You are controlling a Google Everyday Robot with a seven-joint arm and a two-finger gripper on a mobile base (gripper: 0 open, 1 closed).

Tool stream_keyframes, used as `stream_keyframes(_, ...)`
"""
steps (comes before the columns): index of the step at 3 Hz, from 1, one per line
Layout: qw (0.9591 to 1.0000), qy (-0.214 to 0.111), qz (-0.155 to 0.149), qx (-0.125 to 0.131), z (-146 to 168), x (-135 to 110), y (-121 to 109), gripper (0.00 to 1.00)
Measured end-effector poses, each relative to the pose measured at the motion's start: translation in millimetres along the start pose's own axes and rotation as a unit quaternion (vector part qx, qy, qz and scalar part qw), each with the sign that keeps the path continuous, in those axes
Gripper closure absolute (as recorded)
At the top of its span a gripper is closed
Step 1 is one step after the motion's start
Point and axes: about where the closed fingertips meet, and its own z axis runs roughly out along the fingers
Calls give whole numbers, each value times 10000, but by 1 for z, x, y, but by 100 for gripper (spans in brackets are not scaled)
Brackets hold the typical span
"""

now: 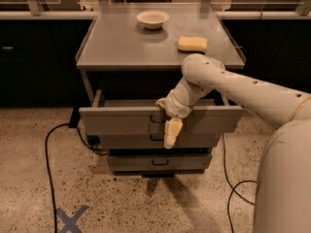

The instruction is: Open top drawer

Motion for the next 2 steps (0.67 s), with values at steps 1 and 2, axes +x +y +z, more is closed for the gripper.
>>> stream_keyframes(1,9995,-85,138,-288,-12,-8,52,0)
stream_keyframes(2,9995,-120,131,-253,-6,-6,36,0)
